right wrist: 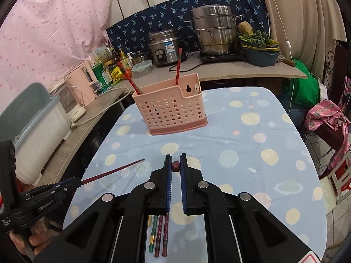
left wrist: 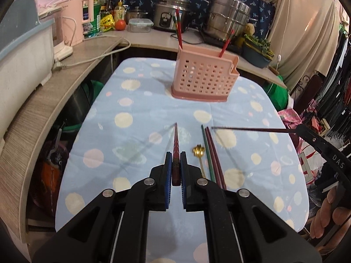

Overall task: Organize utensils
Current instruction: 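Lift both chopsticks and carry them toward the pink holder with both tools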

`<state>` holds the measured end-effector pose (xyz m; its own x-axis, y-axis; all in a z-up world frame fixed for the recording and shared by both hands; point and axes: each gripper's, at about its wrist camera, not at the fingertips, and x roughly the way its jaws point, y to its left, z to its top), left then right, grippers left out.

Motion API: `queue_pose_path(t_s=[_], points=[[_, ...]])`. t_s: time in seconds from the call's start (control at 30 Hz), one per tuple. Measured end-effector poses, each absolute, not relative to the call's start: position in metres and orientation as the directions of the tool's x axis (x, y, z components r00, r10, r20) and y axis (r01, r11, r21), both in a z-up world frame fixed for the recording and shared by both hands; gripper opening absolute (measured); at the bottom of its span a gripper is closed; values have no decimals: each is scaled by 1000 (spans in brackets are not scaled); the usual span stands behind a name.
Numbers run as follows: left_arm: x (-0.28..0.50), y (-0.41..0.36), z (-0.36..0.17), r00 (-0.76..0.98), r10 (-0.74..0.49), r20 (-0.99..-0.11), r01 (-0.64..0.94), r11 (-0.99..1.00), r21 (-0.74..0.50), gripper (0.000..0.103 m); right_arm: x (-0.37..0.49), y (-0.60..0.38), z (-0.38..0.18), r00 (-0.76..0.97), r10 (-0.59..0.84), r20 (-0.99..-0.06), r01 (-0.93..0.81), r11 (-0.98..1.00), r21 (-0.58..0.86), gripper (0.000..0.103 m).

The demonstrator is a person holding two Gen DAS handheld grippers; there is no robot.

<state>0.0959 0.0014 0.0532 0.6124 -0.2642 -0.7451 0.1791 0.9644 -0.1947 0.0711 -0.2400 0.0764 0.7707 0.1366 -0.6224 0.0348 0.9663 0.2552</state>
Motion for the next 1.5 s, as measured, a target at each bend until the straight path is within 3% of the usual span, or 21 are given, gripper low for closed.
queue_pose_path(t_s=[0.57,1.1,1.3,1.5], points=[[161,7,124,745,-217,-631,145,976,-164,7,120,-260,126,842,130,-524,26,960,280,7],[221,-5,236,875,-251,-415,171,960,-220,7,199,-277,221,937,136,-321,-19,939,343,7],[246,-14,263,905,-252,-344,179,957,-229,7,236,-276,230,941,121,-316,-9,942,334,7],[278,-24,256,904,-242,-352,168,959,-229,7,268,-274,209,922,116,-369,9,947,320,7]])
